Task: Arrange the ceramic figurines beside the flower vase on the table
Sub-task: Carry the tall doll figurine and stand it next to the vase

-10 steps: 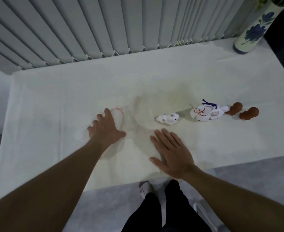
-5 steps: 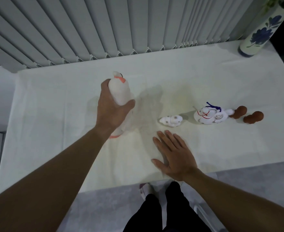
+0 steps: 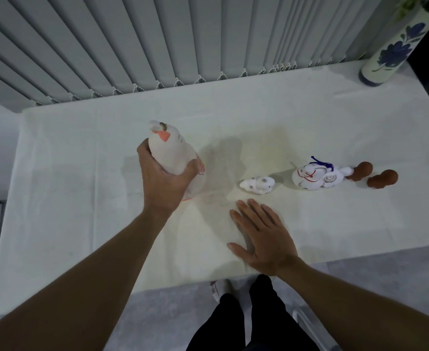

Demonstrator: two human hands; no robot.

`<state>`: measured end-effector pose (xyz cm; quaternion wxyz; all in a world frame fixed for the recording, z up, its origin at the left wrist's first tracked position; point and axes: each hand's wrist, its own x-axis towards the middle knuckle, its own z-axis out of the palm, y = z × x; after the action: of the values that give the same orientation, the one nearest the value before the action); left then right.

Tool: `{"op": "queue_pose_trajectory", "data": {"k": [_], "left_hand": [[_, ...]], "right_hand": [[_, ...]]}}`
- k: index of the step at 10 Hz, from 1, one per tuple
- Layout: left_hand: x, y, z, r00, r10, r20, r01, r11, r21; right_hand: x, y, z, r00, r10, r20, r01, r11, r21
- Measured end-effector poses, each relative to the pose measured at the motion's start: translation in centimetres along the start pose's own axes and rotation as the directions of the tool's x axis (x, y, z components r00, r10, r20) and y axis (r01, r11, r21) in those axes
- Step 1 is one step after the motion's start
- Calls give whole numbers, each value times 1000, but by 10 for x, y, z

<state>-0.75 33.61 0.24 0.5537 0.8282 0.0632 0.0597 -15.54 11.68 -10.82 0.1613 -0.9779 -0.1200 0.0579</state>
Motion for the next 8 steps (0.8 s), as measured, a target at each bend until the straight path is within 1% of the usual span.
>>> {"op": "queue_pose_trajectory", "data": {"k": [2, 3, 5, 6, 7, 8], "left_hand": [[-18, -3, 12, 997, -76, -26, 78, 995, 65], [-19, -2, 17, 997, -67, -45, 70, 994, 82], [-8, -10, 0, 994, -63, -85, 66, 997, 35], [-9, -16, -9, 992, -88, -92, 88, 996, -2], [-14, -18, -10, 987, -145, -64, 143, 989, -34], [-19, -18, -6, 983, -169, -68, 168, 986, -16]], "right_hand": [[0, 0, 2, 999, -7, -32, 7, 1000, -1], [0, 0, 2, 999, -8, -39, 8, 1000, 1], [0, 1, 3, 999, -8, -34, 8, 1000, -8], [0, 1, 3, 999, -7, -34, 7, 1000, -1], [0, 1, 3, 999, -9, -39, 9, 1000, 1], [0, 1, 3, 999, -9, -44, 10, 1000, 5]]}}
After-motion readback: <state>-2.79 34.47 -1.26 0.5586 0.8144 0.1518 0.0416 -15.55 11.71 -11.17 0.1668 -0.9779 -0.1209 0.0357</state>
